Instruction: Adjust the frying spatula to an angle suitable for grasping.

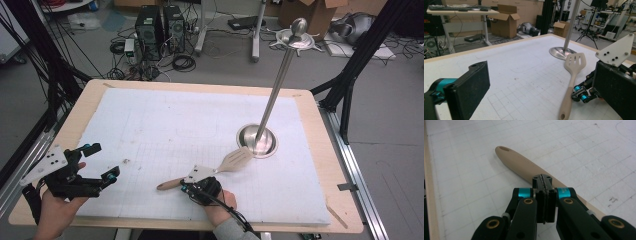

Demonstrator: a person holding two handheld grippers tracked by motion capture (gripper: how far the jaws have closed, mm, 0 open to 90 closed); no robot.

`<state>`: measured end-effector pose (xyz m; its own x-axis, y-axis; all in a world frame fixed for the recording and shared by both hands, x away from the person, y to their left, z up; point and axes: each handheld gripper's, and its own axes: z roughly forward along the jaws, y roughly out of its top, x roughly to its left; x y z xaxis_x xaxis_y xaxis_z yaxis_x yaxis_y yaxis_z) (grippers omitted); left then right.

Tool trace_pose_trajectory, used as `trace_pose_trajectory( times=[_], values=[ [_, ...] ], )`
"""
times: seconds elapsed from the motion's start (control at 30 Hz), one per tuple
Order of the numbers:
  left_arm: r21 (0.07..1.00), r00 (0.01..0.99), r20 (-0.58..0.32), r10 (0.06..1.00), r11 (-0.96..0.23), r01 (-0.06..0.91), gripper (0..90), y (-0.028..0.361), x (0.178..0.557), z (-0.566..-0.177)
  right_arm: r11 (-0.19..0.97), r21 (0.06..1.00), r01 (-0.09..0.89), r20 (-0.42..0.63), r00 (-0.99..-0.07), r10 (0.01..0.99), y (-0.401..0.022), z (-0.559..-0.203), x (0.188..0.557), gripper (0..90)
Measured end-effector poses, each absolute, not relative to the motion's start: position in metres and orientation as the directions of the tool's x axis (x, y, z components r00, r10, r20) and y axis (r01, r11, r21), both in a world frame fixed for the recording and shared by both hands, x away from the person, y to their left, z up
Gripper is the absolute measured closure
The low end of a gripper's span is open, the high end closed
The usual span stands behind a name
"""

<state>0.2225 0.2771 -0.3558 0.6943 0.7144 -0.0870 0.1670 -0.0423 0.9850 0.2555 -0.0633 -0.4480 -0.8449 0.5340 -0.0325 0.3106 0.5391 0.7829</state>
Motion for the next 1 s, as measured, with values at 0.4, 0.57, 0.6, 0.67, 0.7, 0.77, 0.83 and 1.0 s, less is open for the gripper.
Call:
trace_pose_trajectory(
  times=[0.4,0.57,0.6,0.67,0.7,0.77,0.83,1.0],
  values=[
    [0.985,0.690,-0.087,0.718,-0.040,0.166,1.8,0.279,0.220,-0.356,0.523,0.792,0.315,-0.032,-0.835,0.550,-0.053,-0.449,0.264,90.0],
    [0.986,0.688,-0.089,0.720,-0.035,0.164,1.8,0.281,0.218,-0.355,0.517,0.795,0.318,-0.039,-0.823,0.566,-0.047,-0.450,0.269,90.0],
    [0.986,0.687,-0.089,0.721,-0.034,0.163,1.8,0.281,0.218,-0.355,0.519,0.793,0.319,-0.045,-0.819,0.572,-0.046,-0.450,0.269,90.0],
    [0.986,0.686,-0.089,0.722,-0.033,0.162,1.8,0.283,0.217,-0.354,0.518,0.795,0.315,-0.051,-0.817,0.574,-0.044,-0.450,0.271,90.0],
    [0.986,0.684,-0.089,0.724,-0.032,0.162,1.8,0.283,0.216,-0.354,0.516,0.794,0.321,-0.043,-0.817,0.575,-0.043,-0.450,0.273,90.0],
    [0.987,0.684,-0.088,0.724,-0.032,0.161,1.8,0.284,0.215,-0.354,0.513,0.792,0.331,-0.034,-0.815,0.578,-0.043,-0.450,0.275,90.0],
    [0.986,0.681,-0.090,0.726,-0.030,0.163,1.8,0.285,0.215,-0.354,0.509,0.793,0.336,-0.030,-0.813,0.582,-0.041,-0.450,0.277,90.0],
    [0.986,0.676,-0.090,0.732,-0.028,0.162,1.8,0.287,0.212,-0.354,0.512,0.790,0.336,-0.038,-0.808,0.588,-0.037,-0.450,0.282,90.0]
  ],
)
